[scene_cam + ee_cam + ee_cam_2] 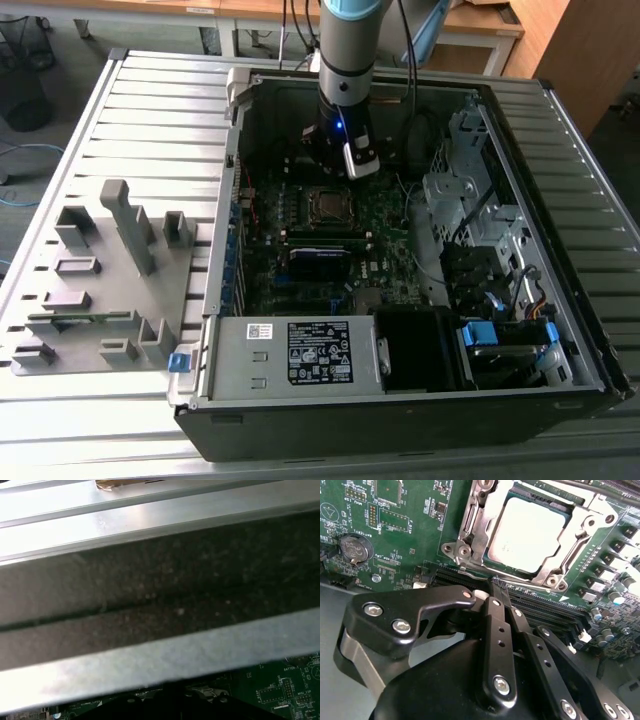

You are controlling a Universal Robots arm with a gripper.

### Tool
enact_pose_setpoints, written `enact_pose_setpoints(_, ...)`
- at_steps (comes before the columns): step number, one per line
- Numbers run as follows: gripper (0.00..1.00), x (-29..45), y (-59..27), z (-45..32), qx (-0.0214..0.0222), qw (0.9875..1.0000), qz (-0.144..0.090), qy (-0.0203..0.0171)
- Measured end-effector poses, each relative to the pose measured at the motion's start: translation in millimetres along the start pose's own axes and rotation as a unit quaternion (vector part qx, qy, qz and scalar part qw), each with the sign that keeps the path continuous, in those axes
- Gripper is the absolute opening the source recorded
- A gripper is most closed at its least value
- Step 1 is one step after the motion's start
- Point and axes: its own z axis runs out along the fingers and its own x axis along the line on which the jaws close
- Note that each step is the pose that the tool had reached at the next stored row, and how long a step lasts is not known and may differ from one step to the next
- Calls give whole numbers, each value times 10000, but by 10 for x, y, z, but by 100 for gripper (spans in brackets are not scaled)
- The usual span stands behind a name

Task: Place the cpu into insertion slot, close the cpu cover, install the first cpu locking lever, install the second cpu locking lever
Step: 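Install the first cpu locking lever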

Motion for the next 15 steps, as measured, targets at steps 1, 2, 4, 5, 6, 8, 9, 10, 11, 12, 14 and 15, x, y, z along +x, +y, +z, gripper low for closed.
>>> enact_pose_setpoints(1,10,0,0,3,4,10000,2,-1)
enact_pose_setpoints(2,10,0,-1,4,7,10000,3,-2)
enact_pose_setpoints(4,10,0,-1,4,9,10000,3,-2)
enact_pose_setpoints(5,10,0,-1,4,9,10000,3,-3)
enact_pose_setpoints(6,10,0,-1,4,8,10000,4,-3)
enact_pose_setpoints(8,10,0,-1,4,8,10000,7,-3)
enact_pose_setpoints(9,10,0,0,4,7,10000,15,-5)
enact_pose_setpoints(10,10,0,0,-2,9,10000,27,-7)
enact_pose_setpoints(11,10,0,2,-13,9,10000,35,-8)
enact_pose_setpoints(12,10,-1,4,-25,8,10000,41,-9)
enact_pose_setpoints(14,10,-1,10,-54,7,10000,51,-11)
enact_pose_setpoints(15,10,-1,12,-68,7,10000,55,-12)
